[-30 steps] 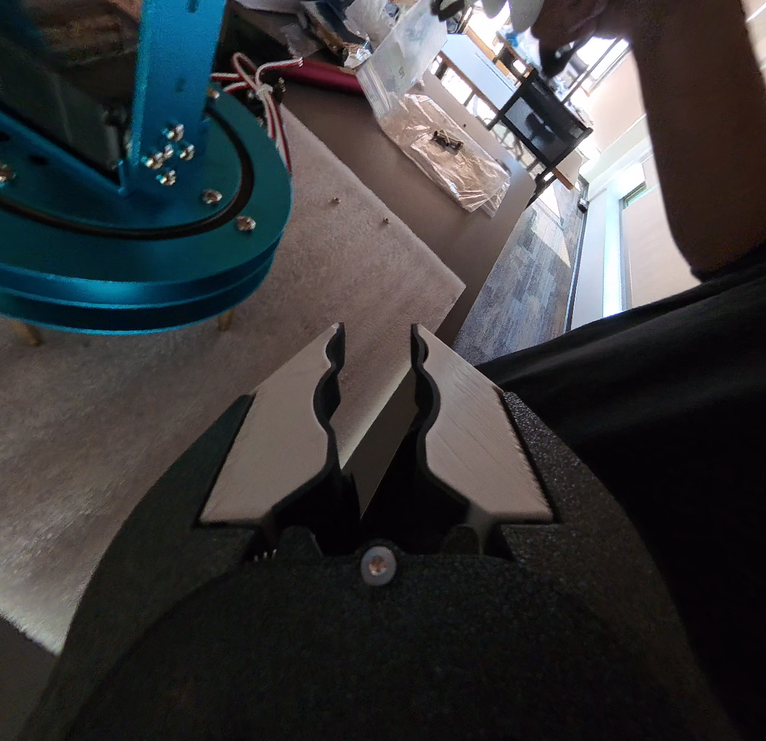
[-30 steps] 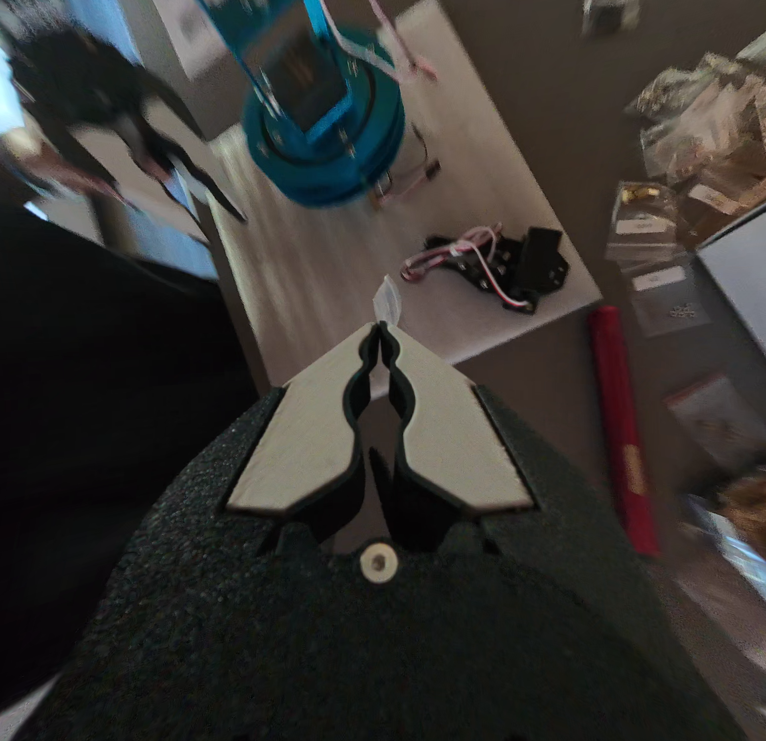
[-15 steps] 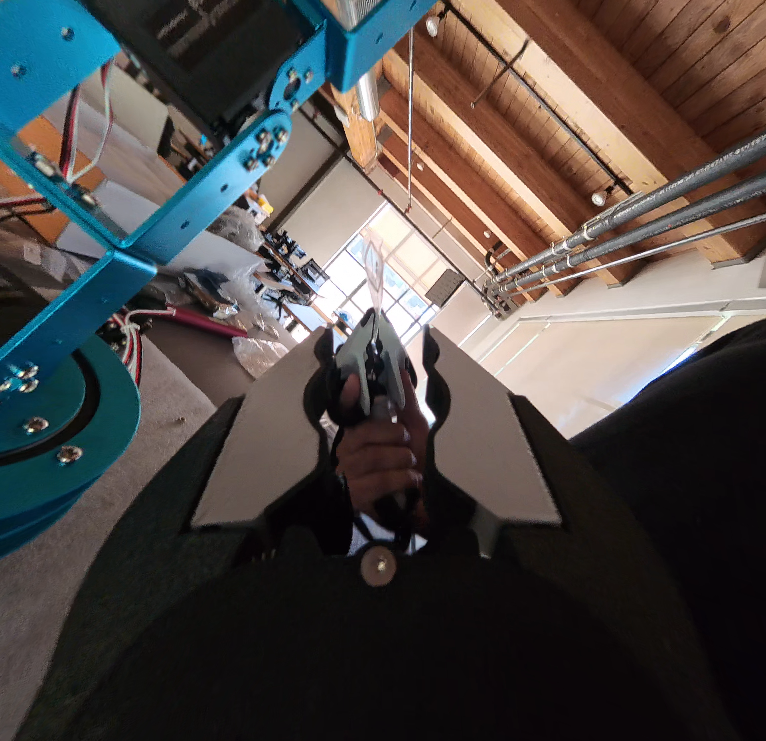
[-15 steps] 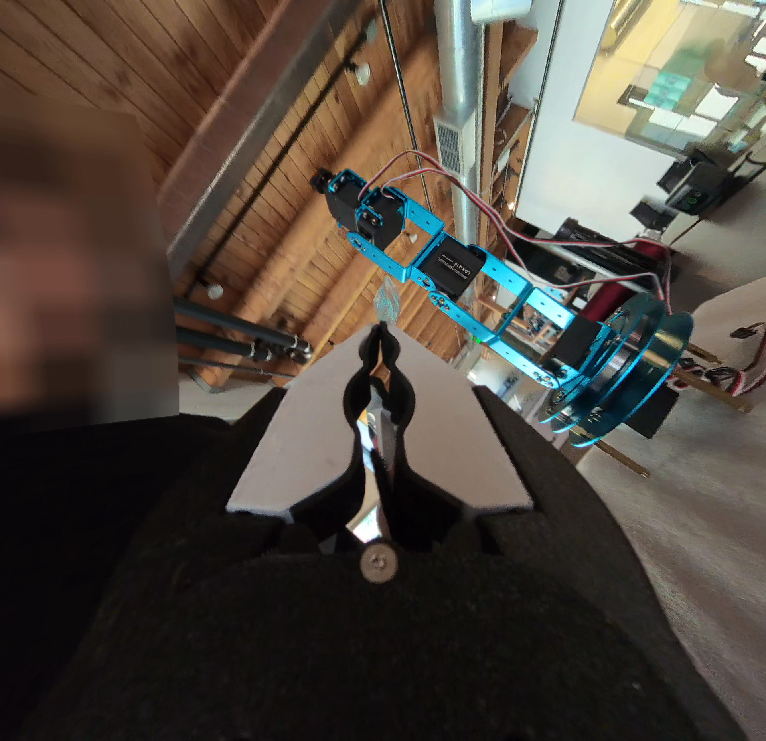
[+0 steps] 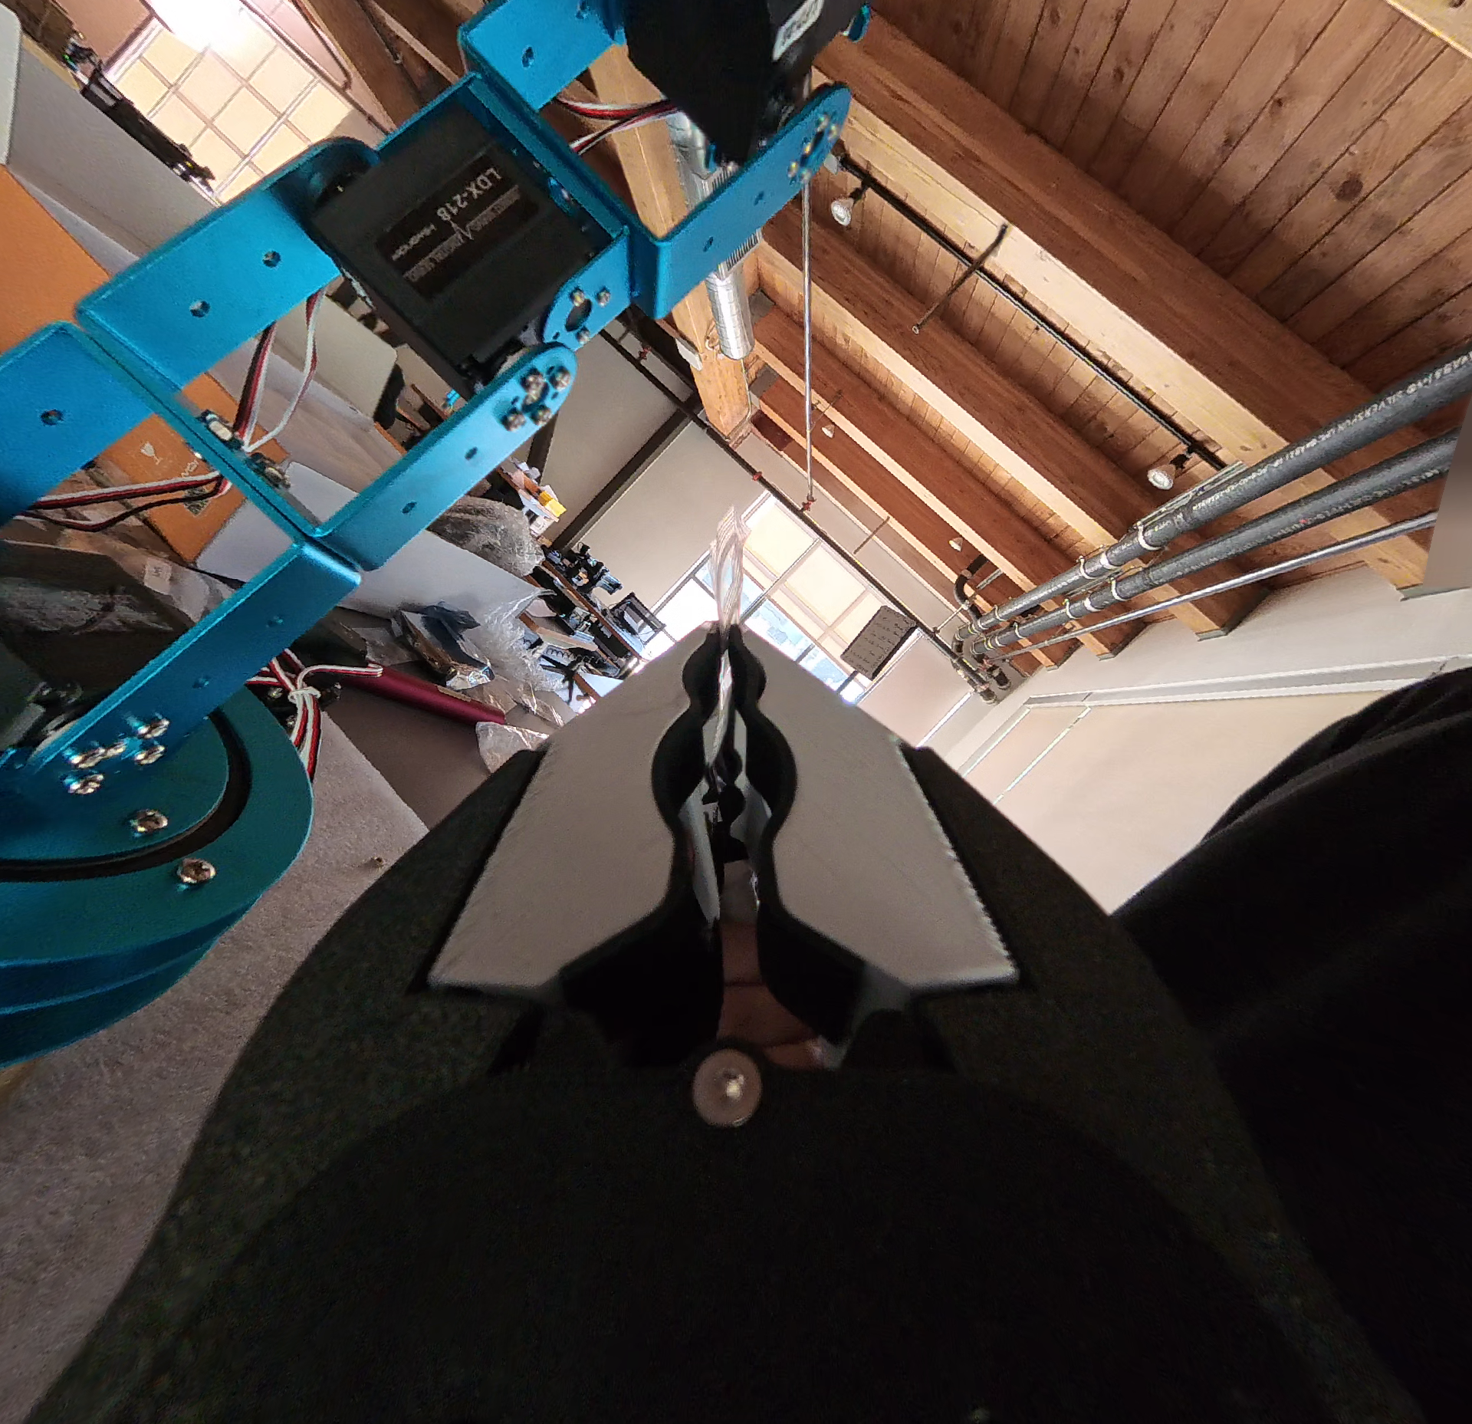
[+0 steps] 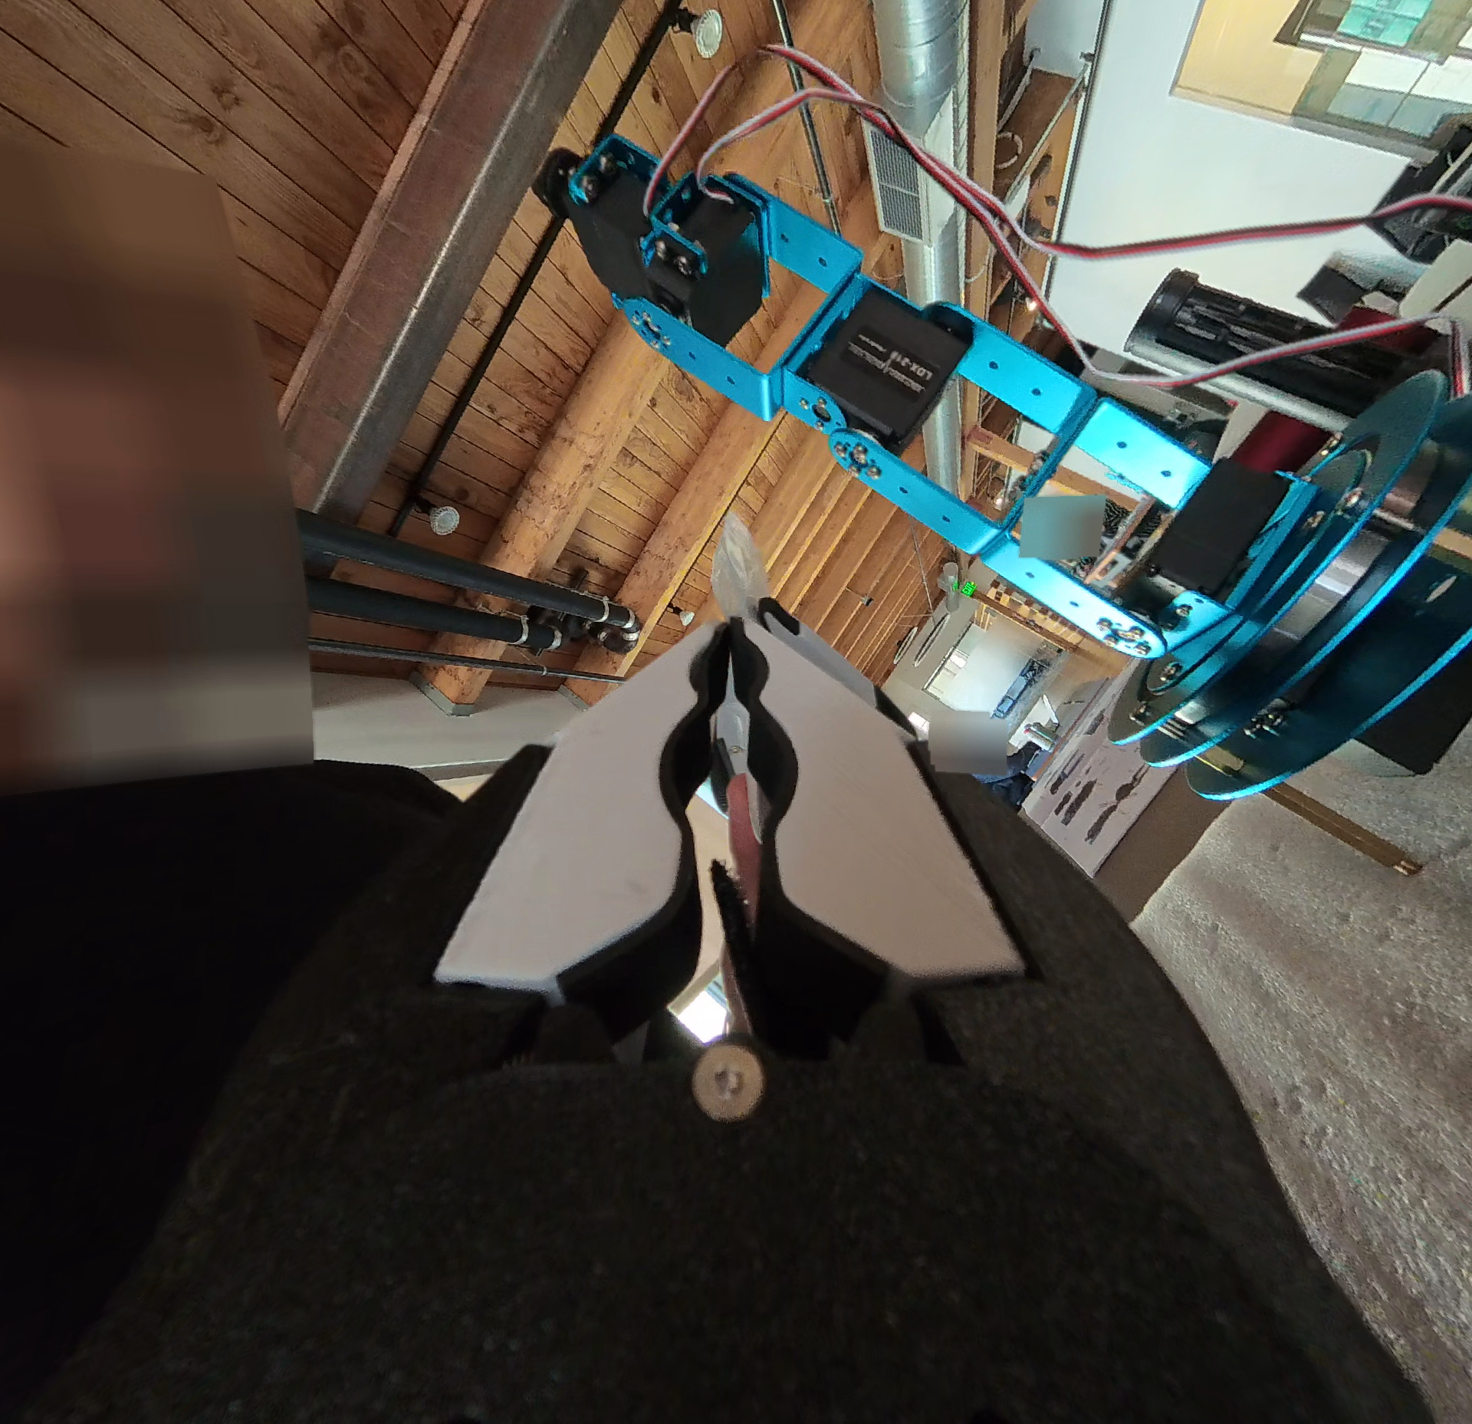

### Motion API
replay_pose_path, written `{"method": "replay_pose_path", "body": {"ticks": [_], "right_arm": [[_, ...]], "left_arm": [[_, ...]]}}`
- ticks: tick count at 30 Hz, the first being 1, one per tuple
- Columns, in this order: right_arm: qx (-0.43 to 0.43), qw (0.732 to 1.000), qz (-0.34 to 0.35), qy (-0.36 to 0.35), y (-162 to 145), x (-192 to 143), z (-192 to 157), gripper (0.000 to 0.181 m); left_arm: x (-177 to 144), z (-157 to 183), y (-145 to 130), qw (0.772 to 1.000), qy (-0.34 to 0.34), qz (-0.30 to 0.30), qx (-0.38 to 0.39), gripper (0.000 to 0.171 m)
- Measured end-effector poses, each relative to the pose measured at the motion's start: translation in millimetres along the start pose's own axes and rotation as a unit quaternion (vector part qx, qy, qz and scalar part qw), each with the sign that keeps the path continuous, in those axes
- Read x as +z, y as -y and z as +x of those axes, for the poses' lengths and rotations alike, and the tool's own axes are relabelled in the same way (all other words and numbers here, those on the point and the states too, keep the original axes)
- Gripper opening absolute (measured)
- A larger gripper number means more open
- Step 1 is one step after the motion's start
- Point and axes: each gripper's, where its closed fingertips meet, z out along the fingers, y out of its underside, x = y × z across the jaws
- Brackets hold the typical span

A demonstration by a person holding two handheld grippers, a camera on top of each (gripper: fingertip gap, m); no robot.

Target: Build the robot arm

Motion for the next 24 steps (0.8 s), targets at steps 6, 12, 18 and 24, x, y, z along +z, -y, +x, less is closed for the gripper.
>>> {"method": "replay_pose_path", "body": {"ticks": [6,12,18,24], "right_arm": [[-0.002,1.000,-0.011,-0.009,-4,-2,5,0.000],[-0.047,0.997,-0.044,-0.034,-7,-8,9,0.000],[-0.223,0.955,-0.168,-0.103,17,-25,10,0.015],[-0.269,0.894,-0.344,-0.099,0,-9,11,0.017]], "left_arm": [[-4,1,-1,1.000,-0.002,-0.004,-0.002,0.000],[-3,6,-7,0.999,-0.014,-0.050,0.000,0.000],[-8,0,-28,0.981,-0.004,-0.193,0.031,0.000],[-13,-8,-41,0.958,-0.006,-0.281,0.062,0.000]]}}
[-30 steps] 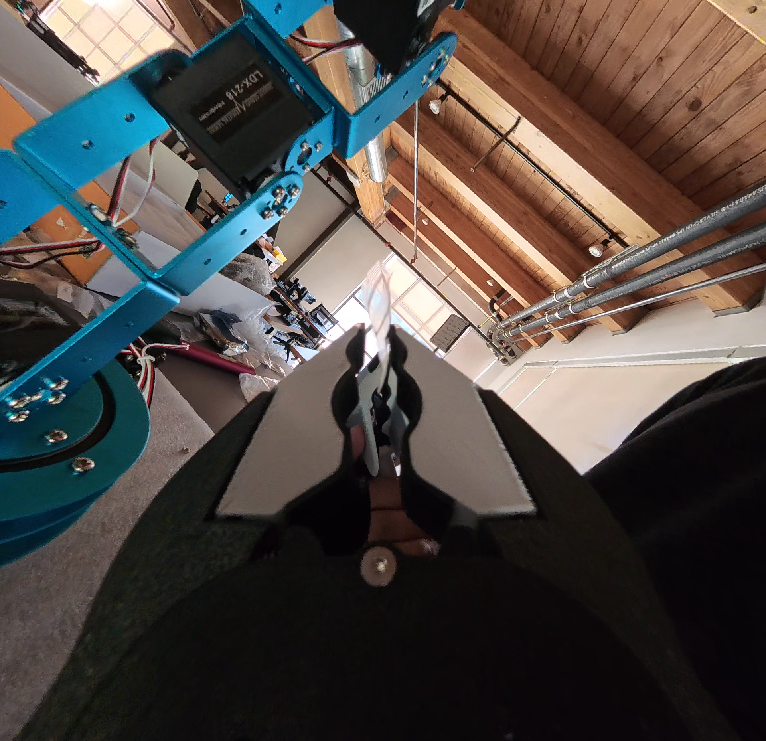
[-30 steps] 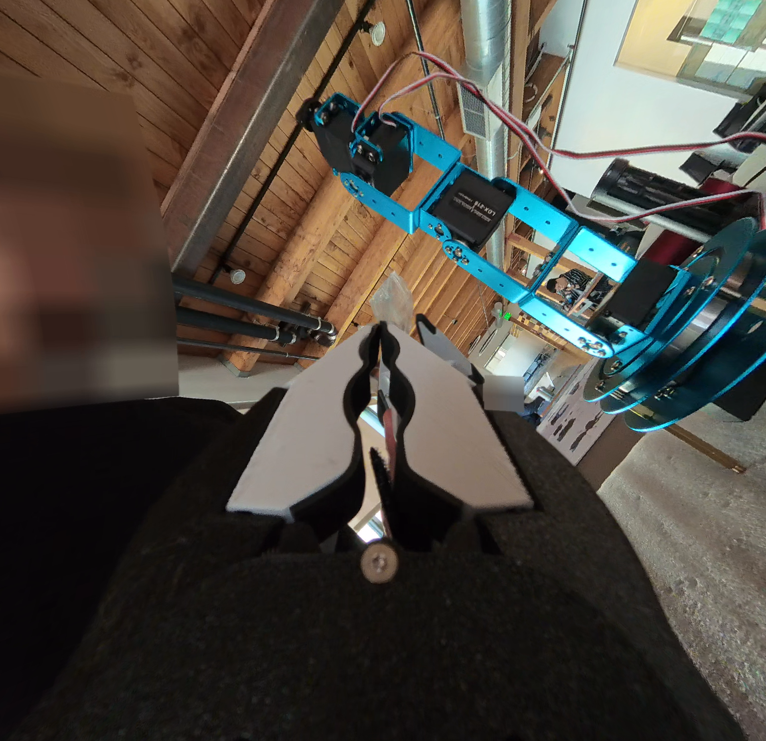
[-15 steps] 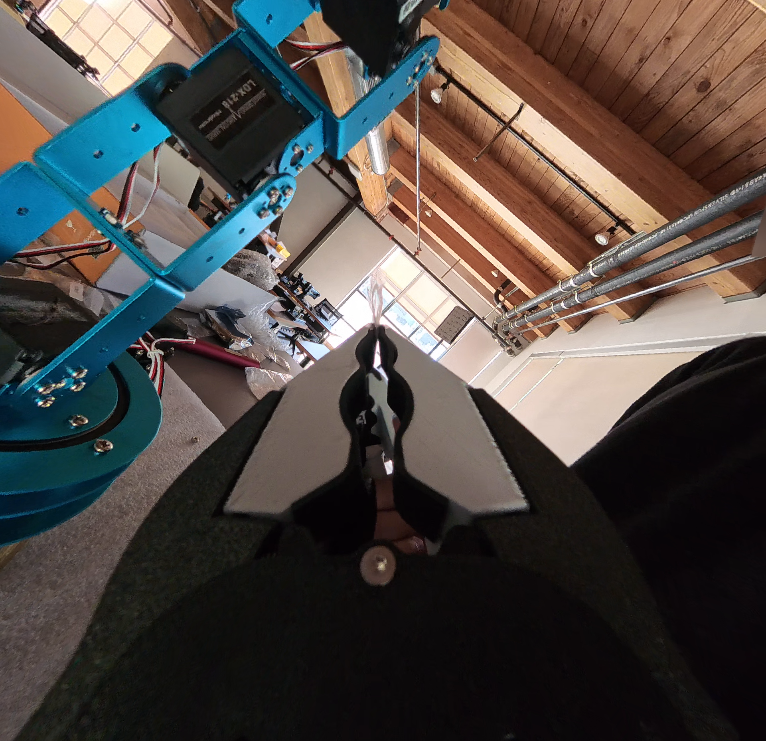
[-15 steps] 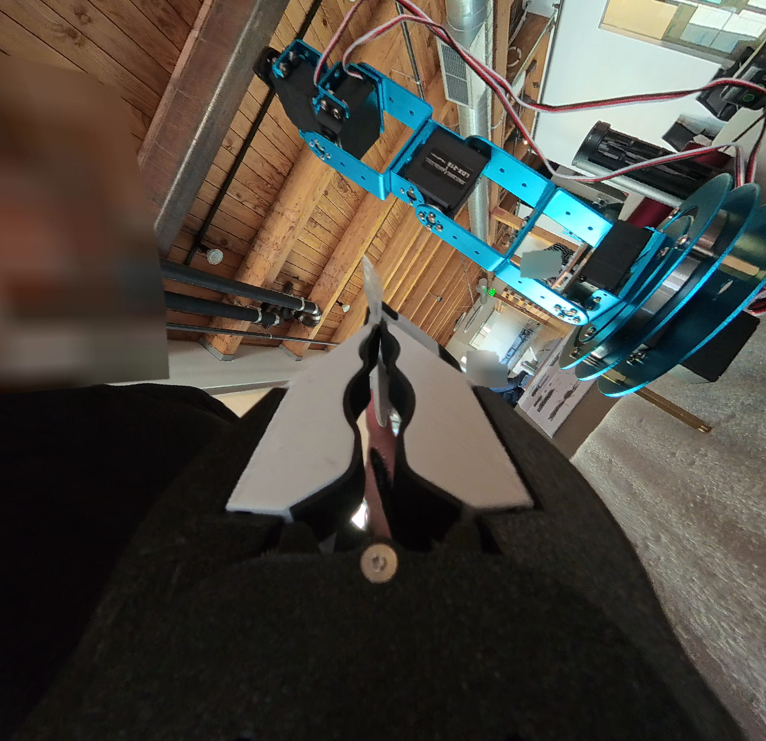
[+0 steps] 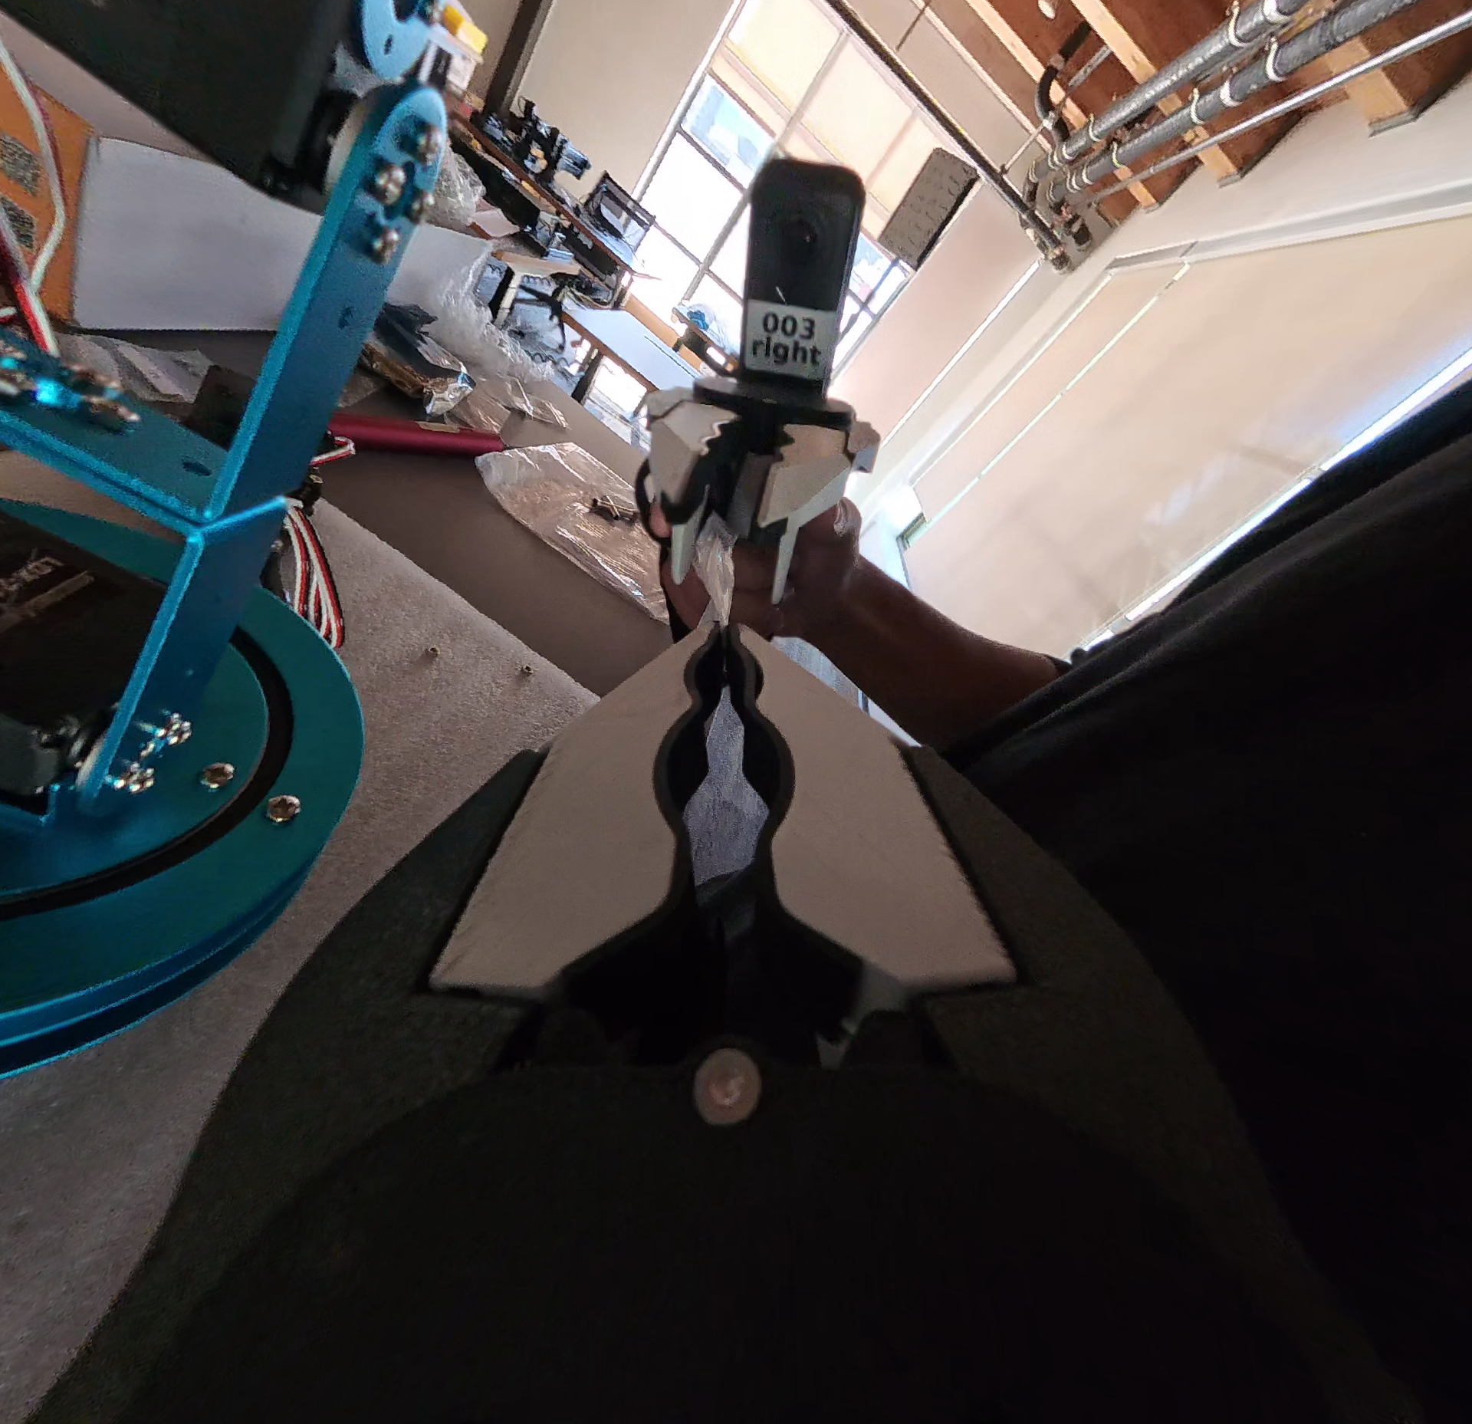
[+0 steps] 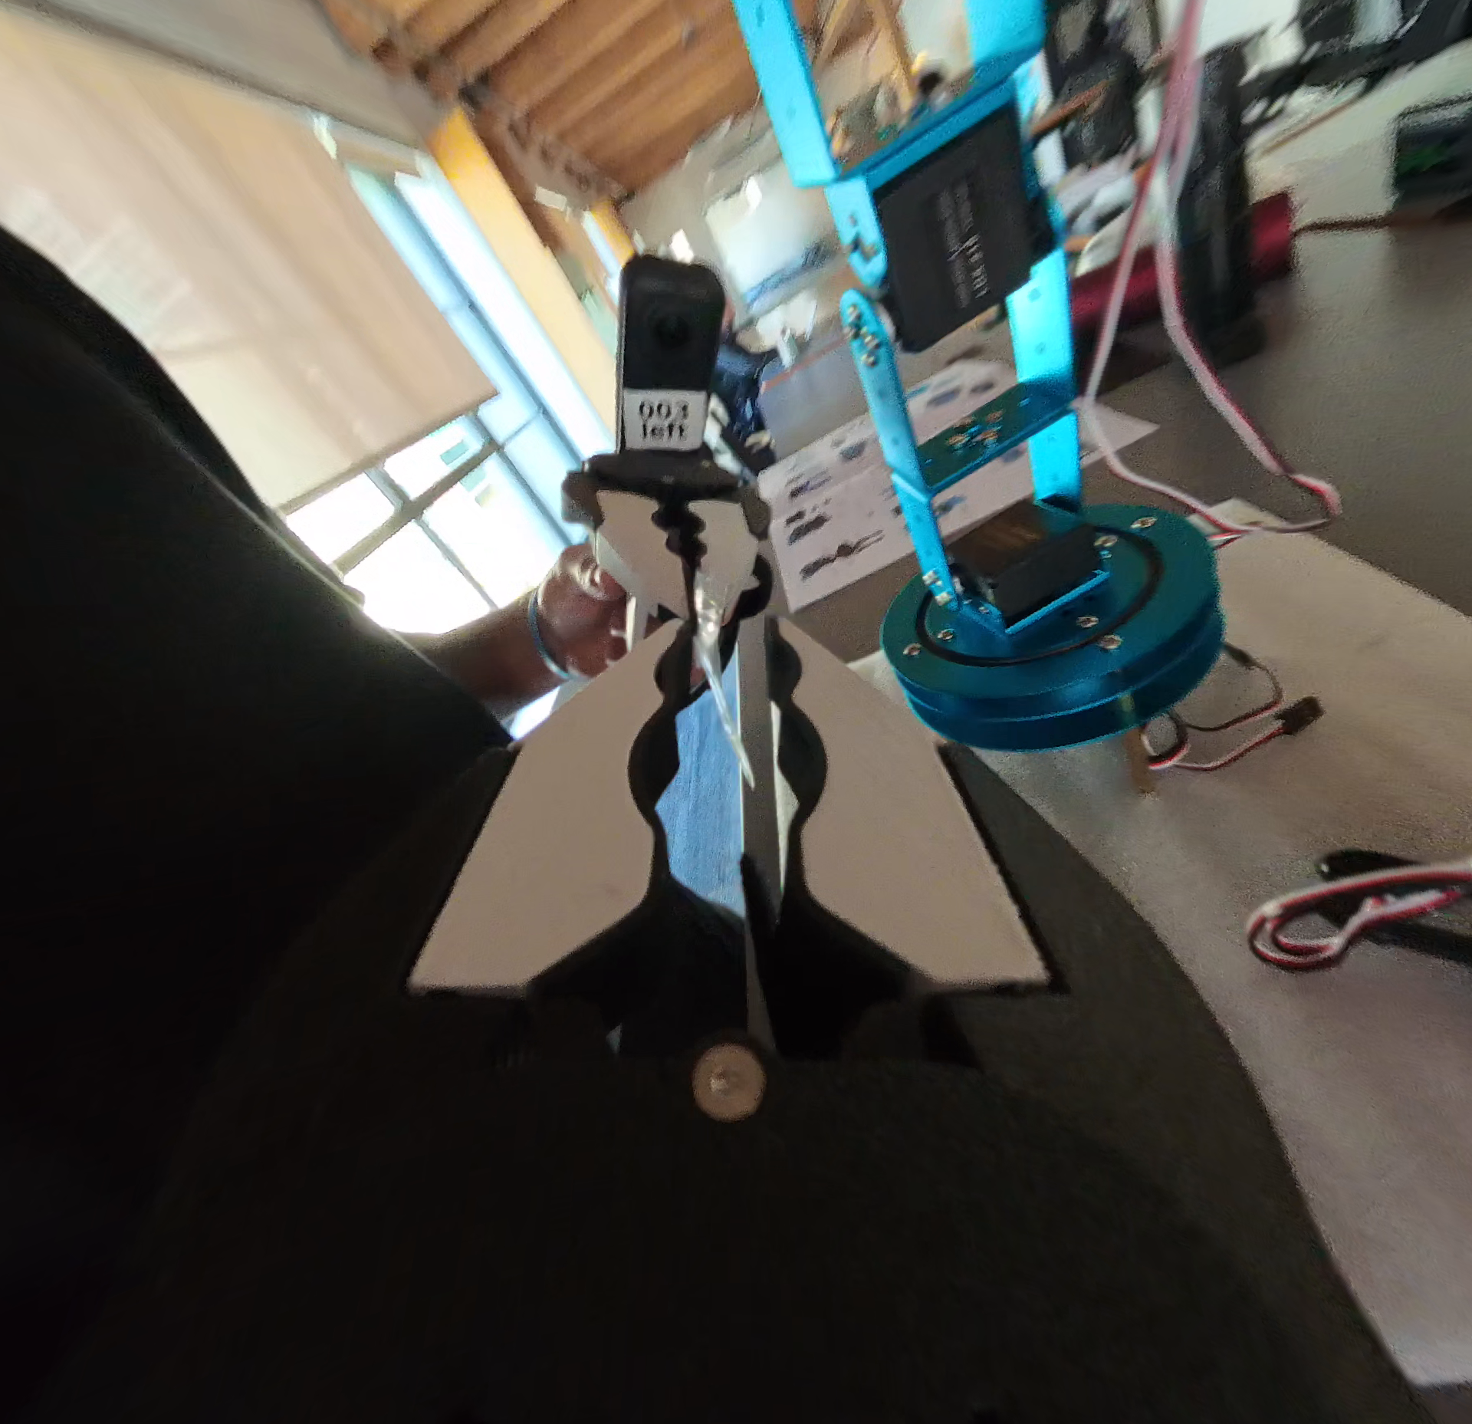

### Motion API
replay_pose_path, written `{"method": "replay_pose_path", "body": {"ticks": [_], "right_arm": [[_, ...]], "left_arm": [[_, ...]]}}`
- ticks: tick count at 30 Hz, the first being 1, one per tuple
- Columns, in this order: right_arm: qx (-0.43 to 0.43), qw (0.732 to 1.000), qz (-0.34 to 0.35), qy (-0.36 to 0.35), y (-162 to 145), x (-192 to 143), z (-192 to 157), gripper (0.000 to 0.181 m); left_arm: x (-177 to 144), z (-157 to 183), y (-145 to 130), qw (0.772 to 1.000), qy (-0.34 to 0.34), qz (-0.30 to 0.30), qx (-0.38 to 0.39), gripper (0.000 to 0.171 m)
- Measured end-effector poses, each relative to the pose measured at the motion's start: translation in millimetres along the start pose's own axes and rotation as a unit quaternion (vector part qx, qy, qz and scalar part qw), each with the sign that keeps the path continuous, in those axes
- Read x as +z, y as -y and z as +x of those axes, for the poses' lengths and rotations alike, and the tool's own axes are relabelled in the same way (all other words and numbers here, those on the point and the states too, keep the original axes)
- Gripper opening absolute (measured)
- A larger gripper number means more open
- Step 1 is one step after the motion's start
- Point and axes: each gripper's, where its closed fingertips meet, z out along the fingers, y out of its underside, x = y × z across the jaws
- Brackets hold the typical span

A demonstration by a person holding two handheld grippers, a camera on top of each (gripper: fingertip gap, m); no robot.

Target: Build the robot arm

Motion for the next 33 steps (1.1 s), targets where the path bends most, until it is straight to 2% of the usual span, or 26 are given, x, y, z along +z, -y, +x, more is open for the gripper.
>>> {"method": "replay_pose_path", "body": {"ticks": [6,12,25,30,33], "right_arm": [[-0.001,0.998,-0.059,0.036,-10,23,-12,0.016],[-0.015,0.999,-0.037,0.024,-7,22,-12,0.002],[-0.025,0.998,-0.030,0.041,-6,24,-20,0.000],[-0.015,0.998,-0.029,0.054,-7,20,-25,0.000],[-0.019,0.999,-0.031,0.033,-13,12,-21,0.000]], "left_arm": [[7,4,1,1.000,-0.008,-0.020,0.015,0.000],[7,4,0,1.000,-0.011,-0.022,0.016,0.000],[5,12,3,0.999,-0.041,-0.009,0.032,0.000],[7,17,2,0.997,-0.030,-0.003,0.073,0.000],[14,15,-4,0.998,-0.022,-0.009,0.065,0.000]]}}
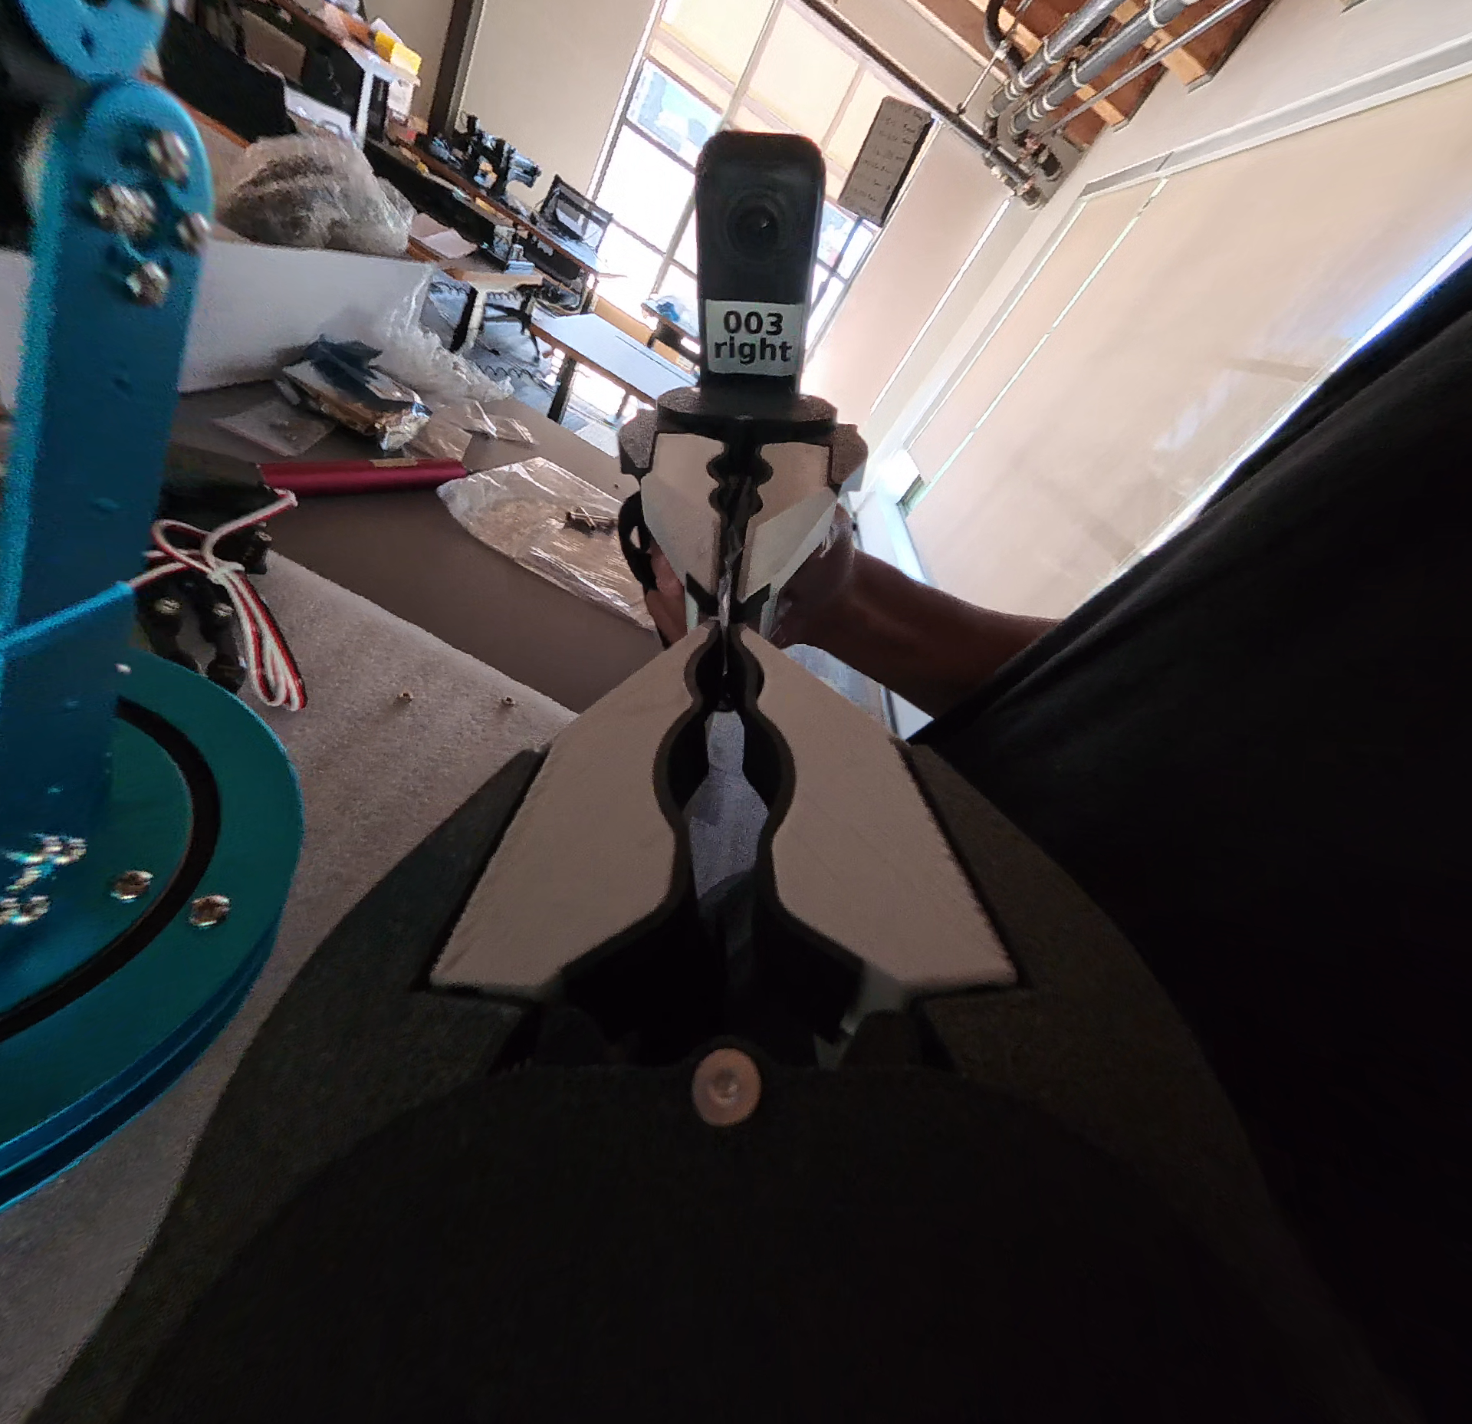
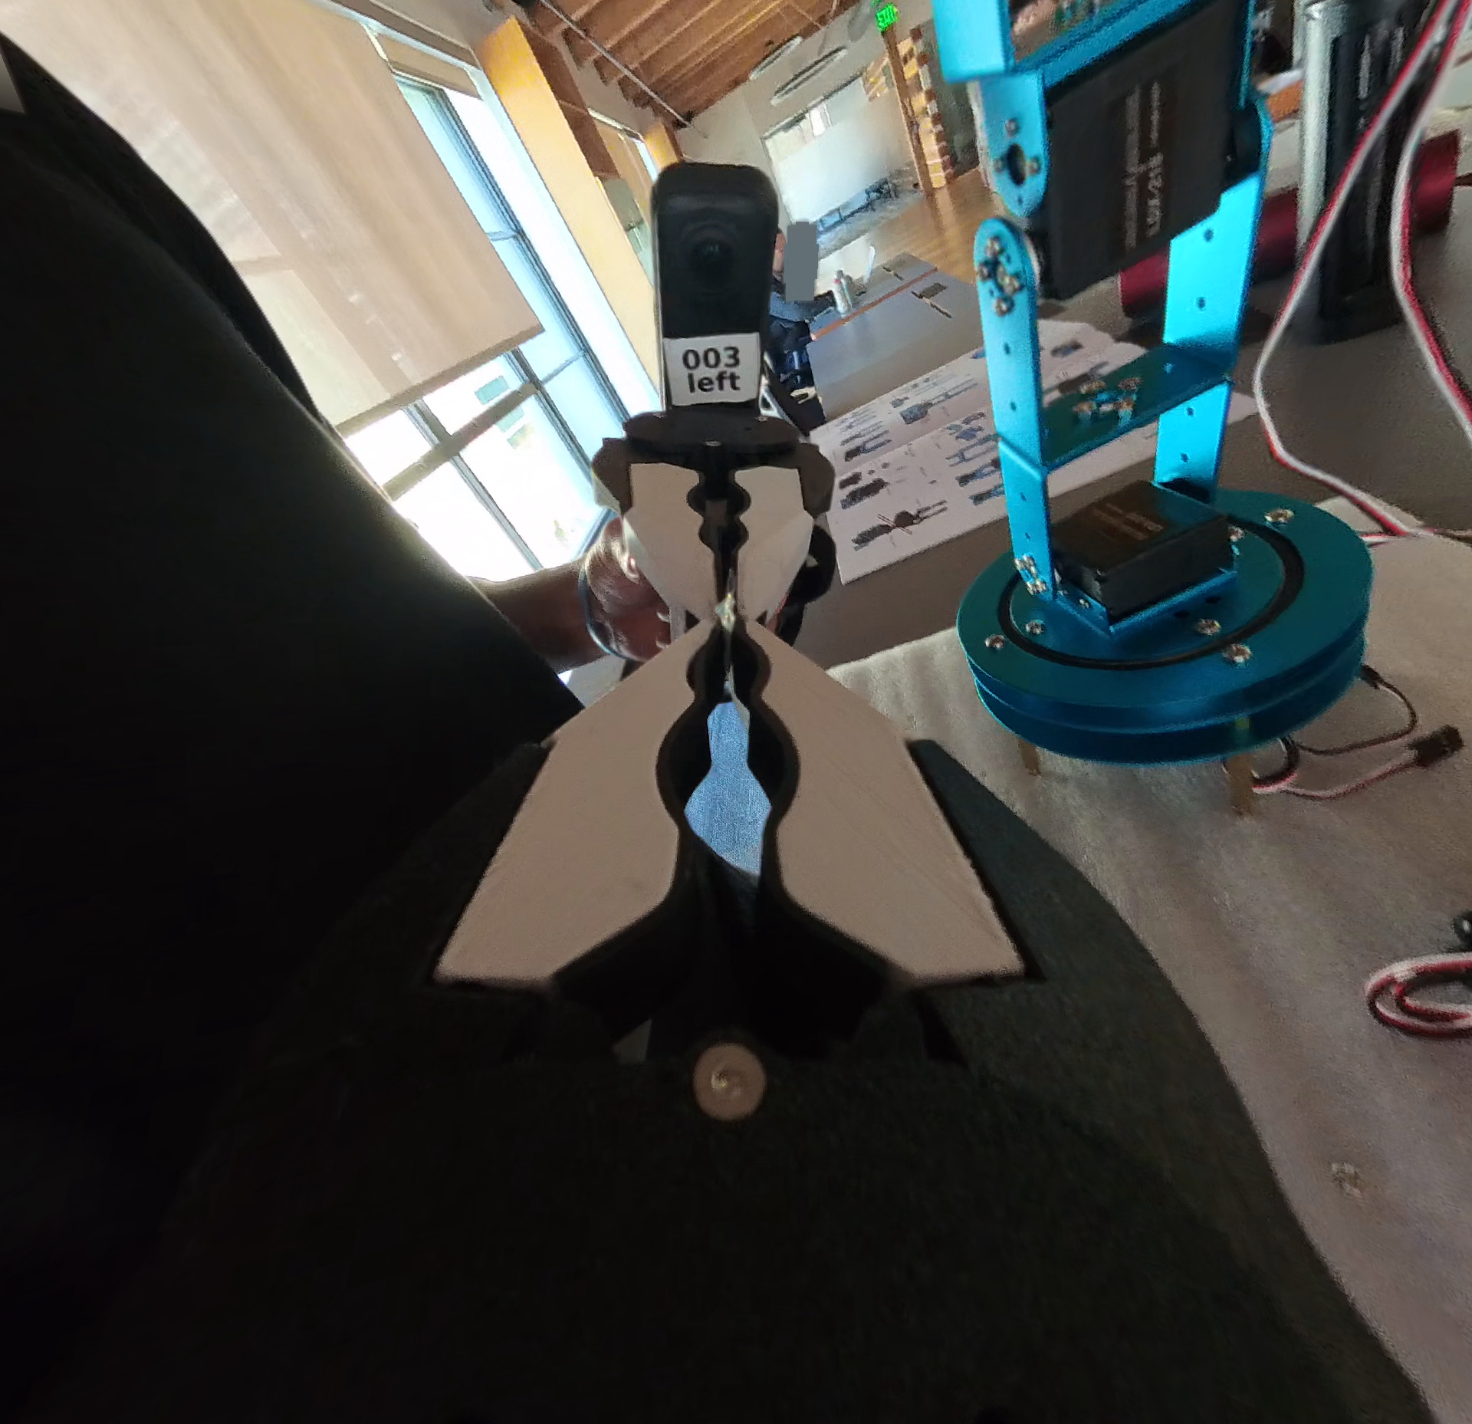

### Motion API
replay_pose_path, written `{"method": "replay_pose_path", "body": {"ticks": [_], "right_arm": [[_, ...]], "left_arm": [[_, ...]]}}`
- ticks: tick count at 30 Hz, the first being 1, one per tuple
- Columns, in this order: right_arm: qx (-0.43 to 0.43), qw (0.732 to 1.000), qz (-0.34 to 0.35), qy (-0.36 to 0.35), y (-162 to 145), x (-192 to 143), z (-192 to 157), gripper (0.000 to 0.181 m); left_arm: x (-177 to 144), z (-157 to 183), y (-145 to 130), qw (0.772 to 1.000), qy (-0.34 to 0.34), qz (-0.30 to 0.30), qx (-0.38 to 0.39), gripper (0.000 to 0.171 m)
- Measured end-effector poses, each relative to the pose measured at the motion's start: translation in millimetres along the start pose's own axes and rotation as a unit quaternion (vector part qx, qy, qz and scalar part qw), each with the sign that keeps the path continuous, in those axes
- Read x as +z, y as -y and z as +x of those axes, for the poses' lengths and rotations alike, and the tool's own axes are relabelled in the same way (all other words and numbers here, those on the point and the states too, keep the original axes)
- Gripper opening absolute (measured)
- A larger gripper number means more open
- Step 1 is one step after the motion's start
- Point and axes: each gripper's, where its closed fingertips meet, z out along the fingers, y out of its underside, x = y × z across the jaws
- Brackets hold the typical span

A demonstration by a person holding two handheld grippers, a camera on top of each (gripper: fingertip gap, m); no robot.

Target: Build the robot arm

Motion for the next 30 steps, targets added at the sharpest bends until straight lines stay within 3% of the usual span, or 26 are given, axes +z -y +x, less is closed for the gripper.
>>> {"method": "replay_pose_path", "body": {"ticks": [4,6,9,11,13,16,19,22,23,25,30], "right_arm": [[0.018,1.000,0.002,-0.026,-9,-19,6,0.000],[0.029,0.997,0.041,-0.058,2,-52,13,0.000],[0.029,0.981,0.052,-0.183,10,-138,37,0.000],[0.032,0.946,0.016,-0.323,8,-220,70,0.000],[0.079,0.894,0.029,-0.441,12,-312,108,0.000],[0.156,0.869,-0.025,-0.468,-20,-386,159,0.000],[0.171,0.891,-0.026,-0.420,-28,-399,195,0.000],[0.170,0.885,-0.067,-0.429,-46,-412,223,0.001],[0.162,0.872,-0.088,-0.453,-52,-421,231,0.012],[0.136,0.866,-0.110,-0.469,-52,-430,233,0.028],[0.089,0.852,-0.084,-0.509,-24,-459,212,0.032]], "left_arm": [[8,-5,-8,1.000,0.013,-0.012,-0.012,0.000],[-1,-10,-3,0.999,0.033,0.002,-0.008,0.000],[-30,-25,1,0.996,0.084,0.011,-0.007,0.000],[-46,-31,0,0.994,0.113,0.006,-0.013,0.000],[-55,-35,0,0.990,0.137,0.013,-0.025,0.000],[-55,-36,1,0.987,0.145,0.036,-0.055,0.000],[-48,-39,-1,0.982,0.171,0.037,-0.071,0.000],[-43,-36,-4,0.977,0.204,0.027,-0.059,0.000],[-42,-34,-4,0.975,0.214,0.023,-0.056,0.000],[-43,-32,-6,0.971,0.233,0.017,-0.053,0.000],[-55,-35,-9,0.961,0.273,0.015,-0.051,0.004]]}}
